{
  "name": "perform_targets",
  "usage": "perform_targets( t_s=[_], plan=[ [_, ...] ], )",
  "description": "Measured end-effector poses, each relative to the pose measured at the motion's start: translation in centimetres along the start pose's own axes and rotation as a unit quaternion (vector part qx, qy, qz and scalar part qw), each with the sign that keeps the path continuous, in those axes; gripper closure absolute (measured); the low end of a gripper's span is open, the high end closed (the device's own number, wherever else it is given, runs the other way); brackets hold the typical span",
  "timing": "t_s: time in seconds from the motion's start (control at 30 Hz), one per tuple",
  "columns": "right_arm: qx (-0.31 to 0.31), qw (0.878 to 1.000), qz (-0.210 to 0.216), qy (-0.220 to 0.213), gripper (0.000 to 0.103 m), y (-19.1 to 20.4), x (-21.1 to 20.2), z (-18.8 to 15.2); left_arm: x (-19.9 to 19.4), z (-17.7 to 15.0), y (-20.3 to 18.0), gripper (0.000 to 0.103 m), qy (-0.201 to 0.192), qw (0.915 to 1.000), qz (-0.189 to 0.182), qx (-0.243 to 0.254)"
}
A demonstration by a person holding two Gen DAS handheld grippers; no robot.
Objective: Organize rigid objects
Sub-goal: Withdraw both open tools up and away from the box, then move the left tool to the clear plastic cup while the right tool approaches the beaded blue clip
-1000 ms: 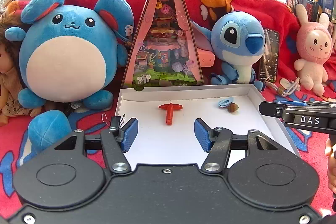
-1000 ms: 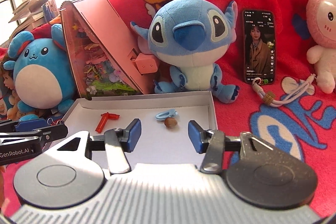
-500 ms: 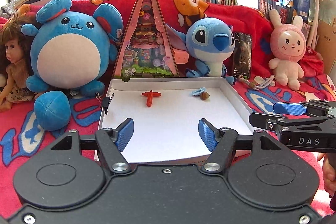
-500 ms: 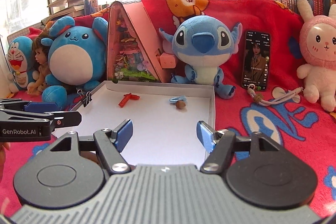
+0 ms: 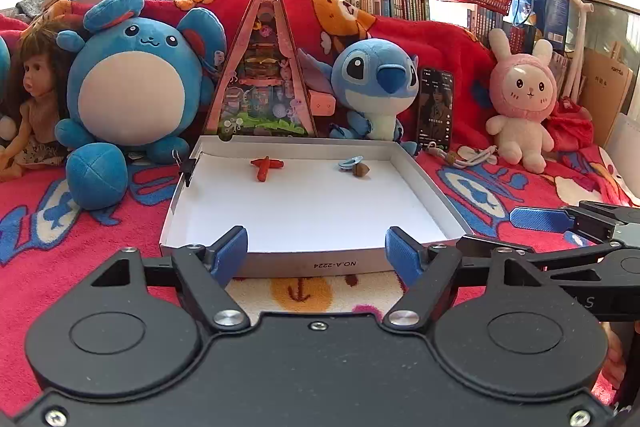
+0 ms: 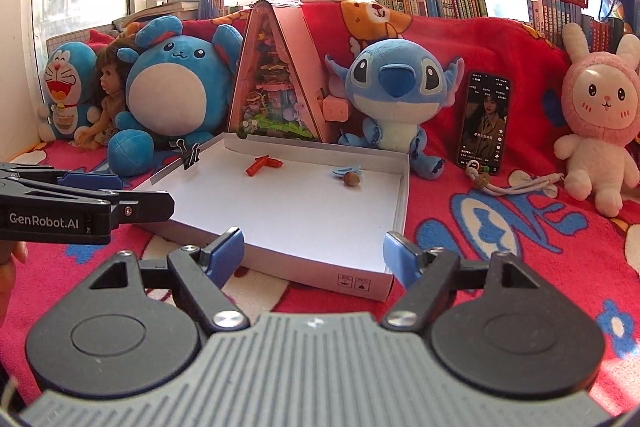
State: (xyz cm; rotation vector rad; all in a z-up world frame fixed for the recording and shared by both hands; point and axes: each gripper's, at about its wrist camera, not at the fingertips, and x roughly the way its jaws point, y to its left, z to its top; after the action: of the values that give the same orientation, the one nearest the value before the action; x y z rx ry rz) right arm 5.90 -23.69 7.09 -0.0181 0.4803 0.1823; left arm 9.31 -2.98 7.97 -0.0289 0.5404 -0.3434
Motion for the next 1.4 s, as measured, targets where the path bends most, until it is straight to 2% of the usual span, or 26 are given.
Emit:
perform_targets(
  t_s=[0.27,0.47,0.8,1.13,1.4],
  plan=[
    [-0.015,1.0,-0.005,0.003,0.016,0.0,-1.2,-2.1,-1.4,-2.2,-1.0,0.025,-0.006,0.9998,0.007,0.016],
    [-0.011,1.0,-0.004,0.01,0.015,-0.2,-1.8,-3.7,-2.1,-4.1,-1.0,0.025,0.001,0.9999,0.009,0.009],
    [-0.005,1.0,-0.017,0.013,0.014,-0.2,-2.4,-6.1,-2.6,-6.7,-0.5,0.025,0.005,0.9993,0.035,0.014],
    [-0.029,0.999,-0.036,0.003,0.01,1.2,-3.2,-8.0,-3.1,-8.7,0.1,0.024,0.009,0.9988,0.043,0.021],
    [-0.049,0.998,-0.041,0.013,0.011,1.9,-3.2,-9.1,-3.6,-9.8,0.5,0.024,0.01,0.9978,0.053,0.039]
  ],
)
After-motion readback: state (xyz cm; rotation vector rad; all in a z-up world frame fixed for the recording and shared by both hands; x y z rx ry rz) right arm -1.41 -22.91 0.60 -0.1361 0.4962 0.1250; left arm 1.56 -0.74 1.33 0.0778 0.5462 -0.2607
